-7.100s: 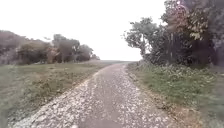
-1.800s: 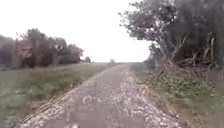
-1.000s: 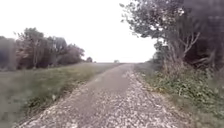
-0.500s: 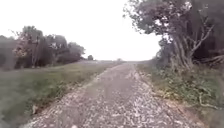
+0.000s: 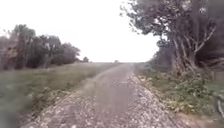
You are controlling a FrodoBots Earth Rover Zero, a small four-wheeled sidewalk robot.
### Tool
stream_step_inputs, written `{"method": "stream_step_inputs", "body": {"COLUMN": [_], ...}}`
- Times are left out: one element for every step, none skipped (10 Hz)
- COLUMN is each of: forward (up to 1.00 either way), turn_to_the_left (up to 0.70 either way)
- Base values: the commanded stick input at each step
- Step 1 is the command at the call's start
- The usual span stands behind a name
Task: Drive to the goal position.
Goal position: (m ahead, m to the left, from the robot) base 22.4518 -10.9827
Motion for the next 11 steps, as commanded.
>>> {"method": "stream_step_inputs", "body": {"forward": [1.0,1.0,1.0,1.0,1.0,1.0,1.0,1.0,1.0,1.0,1.0], "turn_to_the_left": [0.0,0.0,0.0,0.0,-0.4,-0.4,0.0,0.0,0.0,-0.06,-0.15]}}
